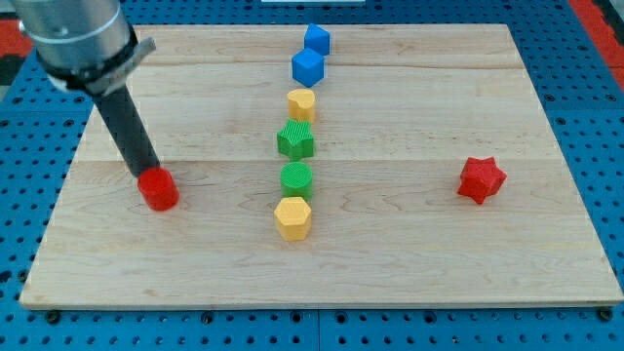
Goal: Move red circle closer to yellow hexagon
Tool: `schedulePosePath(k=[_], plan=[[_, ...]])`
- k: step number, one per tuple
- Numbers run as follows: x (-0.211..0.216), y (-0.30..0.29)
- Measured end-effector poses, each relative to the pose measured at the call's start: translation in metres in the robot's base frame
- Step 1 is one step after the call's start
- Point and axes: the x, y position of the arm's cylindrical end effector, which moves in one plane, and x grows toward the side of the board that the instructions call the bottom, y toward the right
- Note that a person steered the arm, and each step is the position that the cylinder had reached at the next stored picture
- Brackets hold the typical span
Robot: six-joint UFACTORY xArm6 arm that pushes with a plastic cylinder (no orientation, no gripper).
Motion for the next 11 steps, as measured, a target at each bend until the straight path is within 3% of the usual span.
schedulePosePath(k=[1,2,3,4,5,7,8,9,11], plan=[[0.037,0.005],[0.033,-0.036],[0.074,-0.017],[0.076,0.019],[0.063,-0.009],[0.059,0.049],[0.051,0.030],[0.048,0.070],[0.075,0.116]])
